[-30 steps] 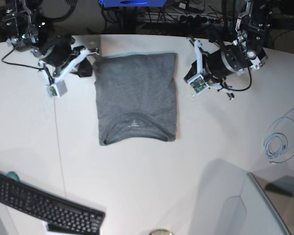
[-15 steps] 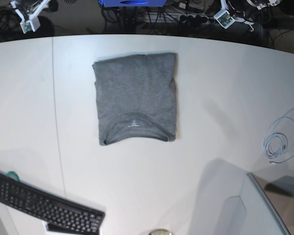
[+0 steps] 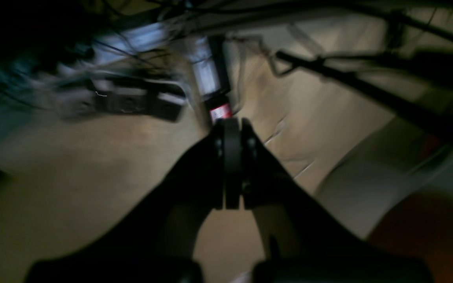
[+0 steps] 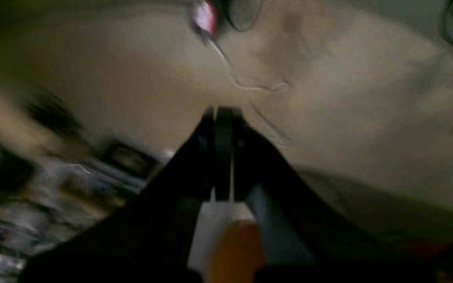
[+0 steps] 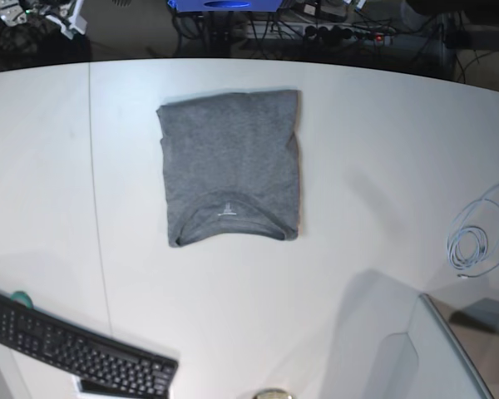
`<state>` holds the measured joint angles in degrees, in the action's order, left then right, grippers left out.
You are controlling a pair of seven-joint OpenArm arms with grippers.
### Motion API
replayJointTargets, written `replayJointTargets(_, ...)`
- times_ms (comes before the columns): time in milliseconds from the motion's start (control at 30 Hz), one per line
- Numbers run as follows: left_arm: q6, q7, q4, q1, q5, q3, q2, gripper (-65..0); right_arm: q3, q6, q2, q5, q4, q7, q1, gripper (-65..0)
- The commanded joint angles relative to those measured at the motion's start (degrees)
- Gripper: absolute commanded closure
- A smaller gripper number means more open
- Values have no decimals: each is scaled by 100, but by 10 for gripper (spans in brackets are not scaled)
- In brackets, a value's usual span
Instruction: Layout the t-shirt on the table in an organized manner, then fold the t-shirt properly
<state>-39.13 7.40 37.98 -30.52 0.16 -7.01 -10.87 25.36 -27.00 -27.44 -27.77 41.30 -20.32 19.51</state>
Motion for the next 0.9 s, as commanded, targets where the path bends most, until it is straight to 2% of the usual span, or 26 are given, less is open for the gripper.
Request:
replayJointTargets(0, -87, 513, -514, 94, -21, -7, -51, 0, 316, -47, 58, 267, -407, 269, -83, 0)
replayJointTargets(67, -87, 1462, -1789, 560, -21, -7, -42, 0, 958, -38, 331, 1041, -1462, 1324, -373, 0)
replayJointTargets(133, 182, 2245, -2941, 1035, -21, -7, 10, 0, 1389, -38, 709, 1682, -2482, 2476, -566, 0)
replayJointTargets(200, 437, 2684, -3556, 1360, -21, -7, 10, 0, 1494, -29, 1061, 1946, -3194, 3276, -672, 0)
replayJointTargets(267, 639, 2790, -3723, 1518, -21, -7, 46, 0, 1485, -29, 1403, 1990, -3580, 3803, -733, 0)
replayJointTargets(333, 806, 2781, -3565, 1527, -21, -7, 142, 0, 1477, -20, 1685, 1990, -3633, 3926, -733, 0)
replayJointTargets(400, 990, 2781, -3433, 1527, 32, -7, 160, 0, 1477, 173, 1957, 1990, -3633, 3926, -716, 0)
replayJointTargets(533, 1316, 2658, -3459, 1527, 893, -7, 169, 0, 1485, 920, 2335, 1990, -3633, 3926, -707, 0)
replayJointTargets(633, 1527, 2271, -3459, 1501, 1667, -25, 169, 0, 1485, 1553, 2450, 1990, -3633, 3935, -707, 0)
replayJointTargets(700, 1544, 2095, -3468, 1448, 1975, -51, 186, 0, 1485, 1940, 2467, 1990, -3633, 3935, -707, 0)
replayJointTargets(767, 1544, 2043, -3459, 1307, 2063, -42, 195, 0, 1485, 2195, 2432, 1990, -3633, 3935, -707, 0)
replayJointTargets(867, 1544, 2034, -3459, 1246, 2080, -25, 265, 0, 1485, 2406, 2309, 1990, -3633, 3926, -707, 0)
